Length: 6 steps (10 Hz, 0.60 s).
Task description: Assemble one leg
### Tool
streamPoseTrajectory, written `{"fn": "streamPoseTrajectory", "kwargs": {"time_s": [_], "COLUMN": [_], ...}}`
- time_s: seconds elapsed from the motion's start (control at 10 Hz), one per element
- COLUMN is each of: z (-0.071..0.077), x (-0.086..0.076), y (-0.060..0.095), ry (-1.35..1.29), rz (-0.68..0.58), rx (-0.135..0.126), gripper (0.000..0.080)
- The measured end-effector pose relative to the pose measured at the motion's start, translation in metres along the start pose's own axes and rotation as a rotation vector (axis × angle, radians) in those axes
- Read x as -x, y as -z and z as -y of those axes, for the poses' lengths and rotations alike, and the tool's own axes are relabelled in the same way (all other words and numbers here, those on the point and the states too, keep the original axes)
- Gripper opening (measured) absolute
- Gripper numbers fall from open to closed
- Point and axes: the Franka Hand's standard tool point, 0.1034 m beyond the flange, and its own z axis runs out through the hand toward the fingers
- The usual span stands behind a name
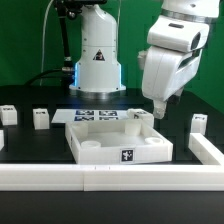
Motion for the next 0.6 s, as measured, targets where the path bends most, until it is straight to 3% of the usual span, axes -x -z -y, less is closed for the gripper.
{"fn": "streamPoseTrajectory", "kwargs": {"time_s": [0.6], "z": [0.0020], "x": [0.0000], "y": [-0.0004], "ry": [-0.004], "rz": [0.012], "rx": [-0.008], "gripper": [0.0650]}}
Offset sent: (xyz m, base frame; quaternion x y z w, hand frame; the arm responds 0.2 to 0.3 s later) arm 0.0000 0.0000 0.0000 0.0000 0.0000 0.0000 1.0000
